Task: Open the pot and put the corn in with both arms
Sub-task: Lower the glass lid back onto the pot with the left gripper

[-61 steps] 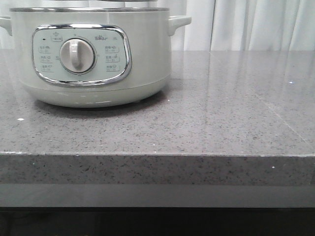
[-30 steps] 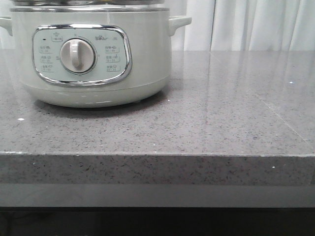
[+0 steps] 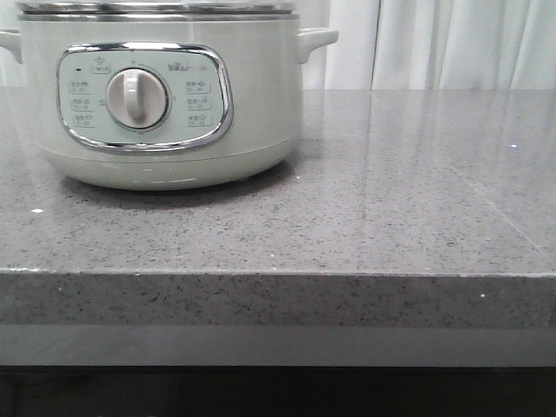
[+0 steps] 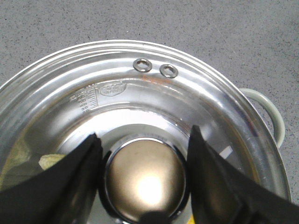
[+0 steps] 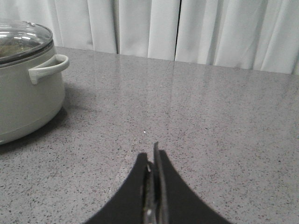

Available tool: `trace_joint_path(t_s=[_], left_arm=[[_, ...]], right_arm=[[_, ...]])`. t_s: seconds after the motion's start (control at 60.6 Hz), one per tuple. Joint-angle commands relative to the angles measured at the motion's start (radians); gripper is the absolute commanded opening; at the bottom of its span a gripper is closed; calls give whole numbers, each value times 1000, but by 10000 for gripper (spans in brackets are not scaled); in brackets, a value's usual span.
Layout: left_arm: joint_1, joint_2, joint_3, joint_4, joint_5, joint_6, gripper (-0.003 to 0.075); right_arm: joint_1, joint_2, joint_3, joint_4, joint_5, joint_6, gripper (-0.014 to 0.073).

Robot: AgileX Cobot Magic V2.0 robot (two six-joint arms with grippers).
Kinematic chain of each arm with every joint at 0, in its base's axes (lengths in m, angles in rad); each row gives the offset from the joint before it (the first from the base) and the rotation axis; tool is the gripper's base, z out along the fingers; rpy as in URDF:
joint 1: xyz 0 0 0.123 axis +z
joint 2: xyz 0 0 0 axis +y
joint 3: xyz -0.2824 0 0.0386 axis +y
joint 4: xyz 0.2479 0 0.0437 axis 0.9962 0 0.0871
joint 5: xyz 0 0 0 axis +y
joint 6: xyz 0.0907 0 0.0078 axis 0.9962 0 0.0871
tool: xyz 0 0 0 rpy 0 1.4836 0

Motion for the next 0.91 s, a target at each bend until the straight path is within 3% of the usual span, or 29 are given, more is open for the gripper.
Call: trace_joint_path(t_s=[0.0, 0.297, 0.561, 0.627, 0.709, 0.891], left_arm=[[-4, -50, -45, -34, -76, 19, 263], [-4, -50, -45, -34, -76, 23, 479], [-4, -113, -45, -34, -89, 23, 506], [-2, -142, -45, -34, -80, 23, 472], [-2, -175, -38, -34, -74, 23, 373], [-2, -272, 40, -34, -88, 23, 67]], right_arm=[[1, 7, -27, 3, -85, -8, -68], [1, 7, -27, 3, -85, -8, -68], [1, 7, -27, 3, -85, -8, -68], [1, 7, -27, 3, -85, -8, -68], [1, 7, -27, 3, -85, -8, -68], [1, 7, -27, 3, -85, -8, -68]])
